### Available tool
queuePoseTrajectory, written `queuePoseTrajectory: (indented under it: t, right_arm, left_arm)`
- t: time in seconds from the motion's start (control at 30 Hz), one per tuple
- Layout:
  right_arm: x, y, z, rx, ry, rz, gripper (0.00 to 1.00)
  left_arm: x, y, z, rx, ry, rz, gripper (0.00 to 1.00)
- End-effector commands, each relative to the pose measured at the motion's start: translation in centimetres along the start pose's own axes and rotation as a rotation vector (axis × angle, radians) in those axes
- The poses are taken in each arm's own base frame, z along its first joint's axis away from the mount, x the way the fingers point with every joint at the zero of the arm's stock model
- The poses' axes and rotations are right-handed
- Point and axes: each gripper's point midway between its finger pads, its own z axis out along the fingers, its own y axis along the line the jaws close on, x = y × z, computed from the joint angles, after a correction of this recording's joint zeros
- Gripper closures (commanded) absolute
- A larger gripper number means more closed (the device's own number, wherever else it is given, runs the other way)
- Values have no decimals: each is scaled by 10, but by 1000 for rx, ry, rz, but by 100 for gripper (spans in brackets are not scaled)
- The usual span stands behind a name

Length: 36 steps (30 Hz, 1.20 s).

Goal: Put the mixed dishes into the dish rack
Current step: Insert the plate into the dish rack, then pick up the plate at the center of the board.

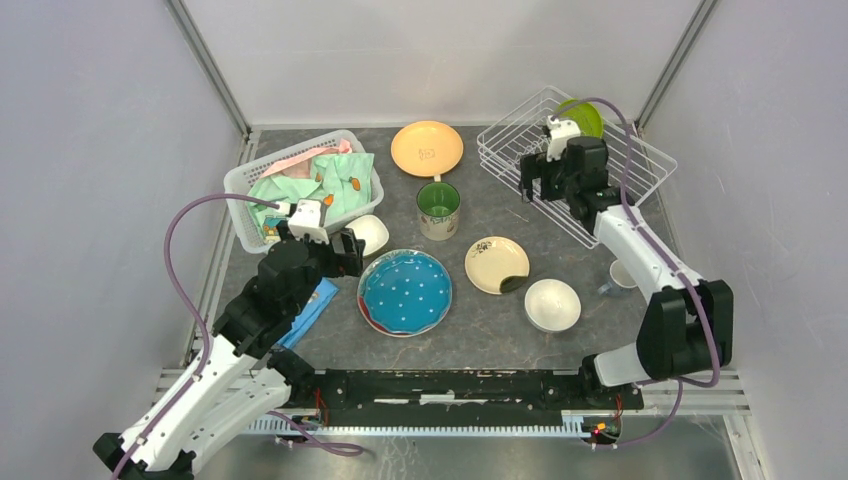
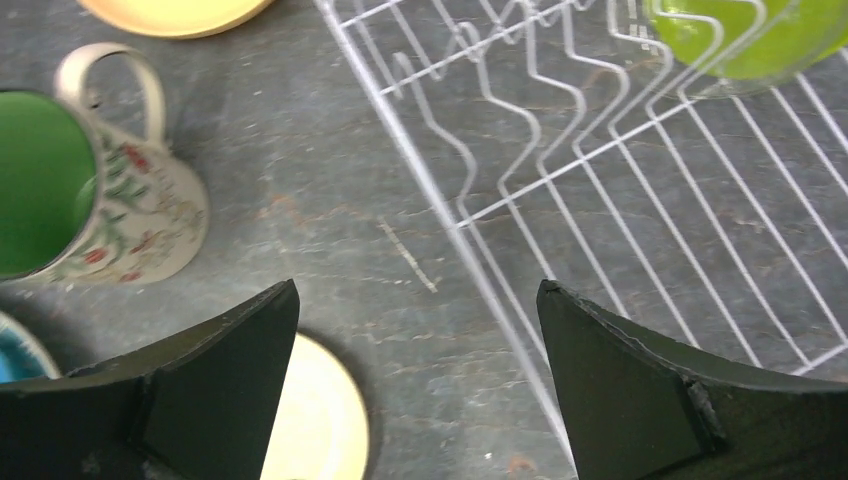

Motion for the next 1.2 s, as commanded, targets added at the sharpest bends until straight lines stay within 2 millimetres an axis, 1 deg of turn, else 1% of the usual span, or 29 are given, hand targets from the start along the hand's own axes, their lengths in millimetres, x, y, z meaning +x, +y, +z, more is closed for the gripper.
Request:
queuePoseTrajectory:
  t: [0.0,0.07,0.23,0.47,0.7,0.8,0.97,1.07,1.17]
  right_arm:
    - [-16,31,-20,-52,-76,9,4]
    - [-10,40,-22,-69,-67,-1,4]
    - [-3,48,-27,-83,-39,-16,4]
    - [-8,46,-38,-72,-44,-36,4]
    - [4,49,-38,-79,-10,-27,5]
    - [4,49,-39,-77,-1,-19,5]
    - [1,42,-42,-40,23,-23,5]
    - [3,37,-43,-9,44,-25,4]
    - [5,36,-44,-1,52,-12,3]
  left_arm:
    - [-11,-7,-2,37,-32,-10,0]
    - [-11,-9,-2,43,-30,-11,0]
    - [-11,-10,-2,48,-28,-11,0]
    - [-12,-9,-2,45,-34,-13,0]
    - [-11,-11,-2,58,-31,-15,0]
    - [-12,-12,-3,60,-33,-16,0]
    - [-12,-13,-3,70,-40,-22,0]
    - [-13,-15,-4,82,-42,-24,0]
    - [-12,-17,-4,91,-39,-25,0]
